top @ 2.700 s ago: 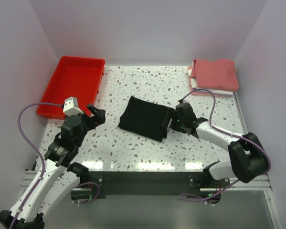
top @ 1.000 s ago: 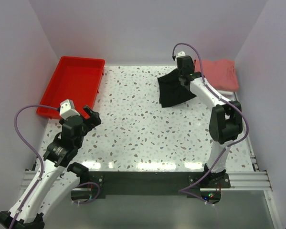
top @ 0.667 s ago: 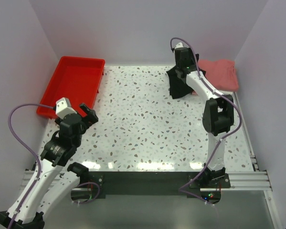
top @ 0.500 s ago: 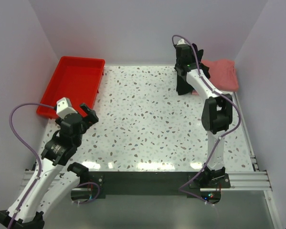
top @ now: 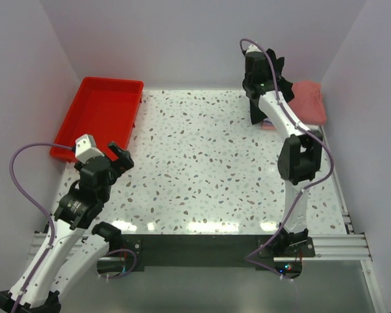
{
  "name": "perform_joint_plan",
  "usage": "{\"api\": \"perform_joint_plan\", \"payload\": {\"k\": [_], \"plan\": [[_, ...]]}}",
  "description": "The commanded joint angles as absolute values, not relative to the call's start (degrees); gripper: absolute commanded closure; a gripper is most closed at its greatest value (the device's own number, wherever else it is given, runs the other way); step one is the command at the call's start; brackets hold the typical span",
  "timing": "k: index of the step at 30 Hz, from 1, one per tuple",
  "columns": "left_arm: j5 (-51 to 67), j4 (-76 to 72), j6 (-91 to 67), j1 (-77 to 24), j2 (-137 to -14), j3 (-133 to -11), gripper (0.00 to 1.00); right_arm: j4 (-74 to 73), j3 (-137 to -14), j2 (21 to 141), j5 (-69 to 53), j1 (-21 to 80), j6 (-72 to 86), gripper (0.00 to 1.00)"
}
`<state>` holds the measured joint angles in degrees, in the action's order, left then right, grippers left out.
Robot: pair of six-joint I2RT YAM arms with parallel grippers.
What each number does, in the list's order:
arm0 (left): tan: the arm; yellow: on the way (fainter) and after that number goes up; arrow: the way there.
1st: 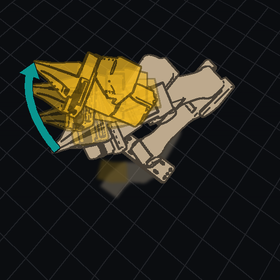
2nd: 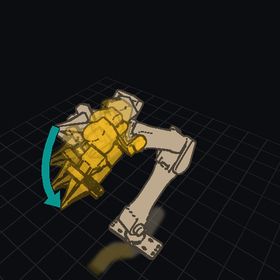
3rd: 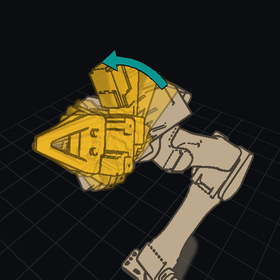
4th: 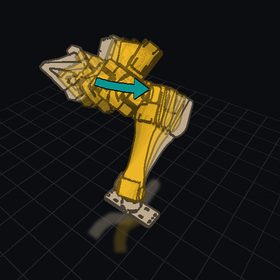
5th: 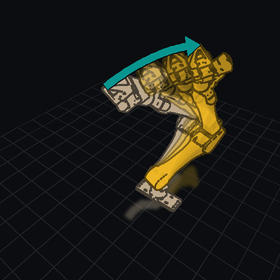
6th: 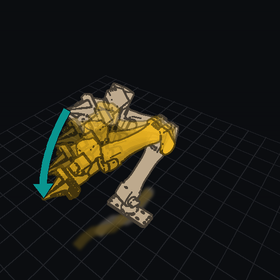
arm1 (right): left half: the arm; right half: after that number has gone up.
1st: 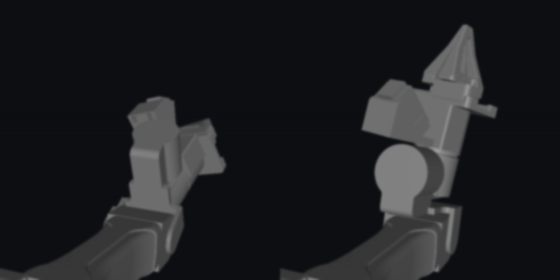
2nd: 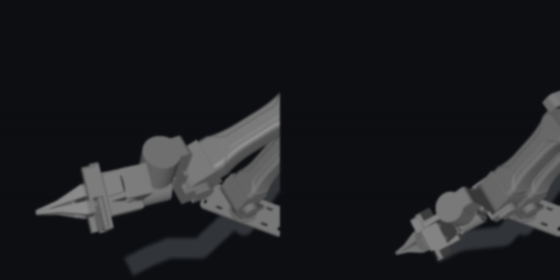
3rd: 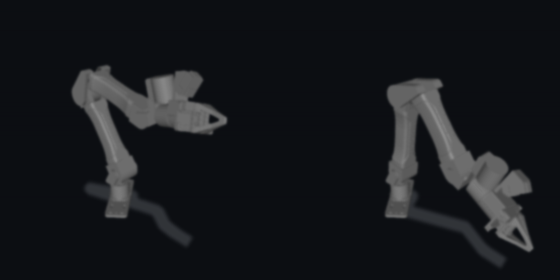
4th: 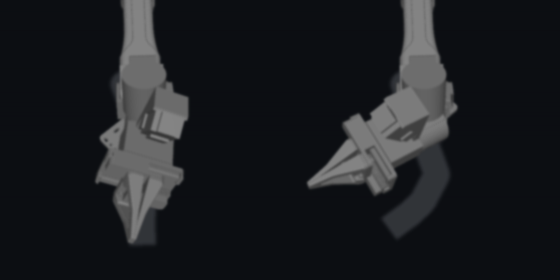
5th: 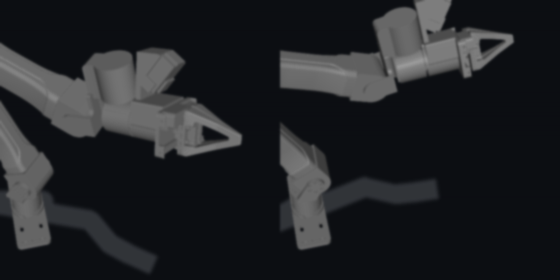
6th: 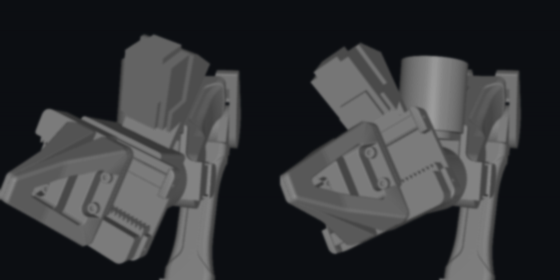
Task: Fold and stack the t-shirts
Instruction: Neatly place the folded tshirt to the corner
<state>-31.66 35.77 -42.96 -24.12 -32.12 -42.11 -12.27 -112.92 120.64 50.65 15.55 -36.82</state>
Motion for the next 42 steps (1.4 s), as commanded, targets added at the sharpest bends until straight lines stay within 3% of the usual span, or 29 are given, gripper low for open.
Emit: {"api": "perform_joint_plan", "payload": {"k": [1,16,28,42], "plan": [[-31.2,35.0,-44.0,-23.8,-31.9,-42.3,0.00,-14.0,-120.1,113.4,49.7,14.6,-32.7,1.00],[-30.2,33.9,-44.0,-23.8,-32.7,-41.2,0.00,-15.4,-119.1,109.9,47.3,11.8,-30.8,1.00],[-30.5,34.1,-44.1,-23.8,-32.9,-41.2,0.00,-20.2,-120.0,116.2,43.1,8.1,-23.9,1.00],[-30.2,33.4,-43.7,-23.8,-35.0,-41.7,0.00,-22.0,-118.8,124.0,52.5,6.3,-17.8,1.00]]}}
